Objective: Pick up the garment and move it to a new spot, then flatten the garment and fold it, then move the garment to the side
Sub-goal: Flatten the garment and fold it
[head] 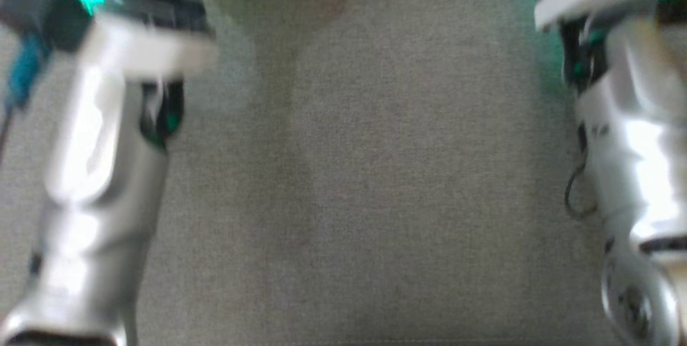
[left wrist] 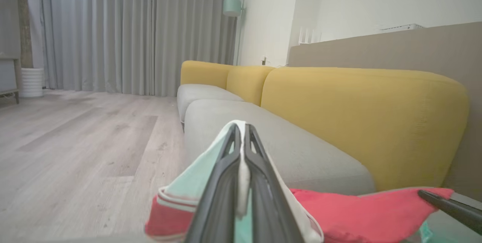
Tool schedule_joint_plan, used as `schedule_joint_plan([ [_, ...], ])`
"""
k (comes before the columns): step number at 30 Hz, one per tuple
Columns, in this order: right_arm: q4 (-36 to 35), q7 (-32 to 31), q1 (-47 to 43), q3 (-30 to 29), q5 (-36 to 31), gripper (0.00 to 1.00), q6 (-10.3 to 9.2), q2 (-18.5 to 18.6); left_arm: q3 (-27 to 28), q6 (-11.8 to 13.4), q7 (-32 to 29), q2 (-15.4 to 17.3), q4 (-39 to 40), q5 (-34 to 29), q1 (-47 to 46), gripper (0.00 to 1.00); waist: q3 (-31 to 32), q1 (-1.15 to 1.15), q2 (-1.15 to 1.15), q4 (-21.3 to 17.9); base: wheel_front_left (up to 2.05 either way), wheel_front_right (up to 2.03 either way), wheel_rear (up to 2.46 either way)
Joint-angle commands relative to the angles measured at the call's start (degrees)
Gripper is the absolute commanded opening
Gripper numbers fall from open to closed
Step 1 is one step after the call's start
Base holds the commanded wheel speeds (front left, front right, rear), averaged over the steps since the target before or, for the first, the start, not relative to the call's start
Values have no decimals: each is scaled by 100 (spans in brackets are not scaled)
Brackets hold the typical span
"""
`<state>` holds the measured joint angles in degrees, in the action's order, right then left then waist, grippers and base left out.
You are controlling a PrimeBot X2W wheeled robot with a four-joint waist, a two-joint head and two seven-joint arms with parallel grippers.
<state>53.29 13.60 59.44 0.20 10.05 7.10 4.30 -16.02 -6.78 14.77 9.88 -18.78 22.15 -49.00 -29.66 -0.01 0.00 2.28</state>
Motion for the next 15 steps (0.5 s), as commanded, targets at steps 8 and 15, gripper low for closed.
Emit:
schedule_joint_plan([
  [8,-1601,134,-1809,250,610,0,39,-141,506,-62,22,51,1335,65,2211,0,873,1,0,-54,0,0,0],
  [15,-3322,-96,-3760,-20,901,0,39,-141,382,-26,16,19,2040,157,3912,0,1693,1,0,89,0,0,0],
])
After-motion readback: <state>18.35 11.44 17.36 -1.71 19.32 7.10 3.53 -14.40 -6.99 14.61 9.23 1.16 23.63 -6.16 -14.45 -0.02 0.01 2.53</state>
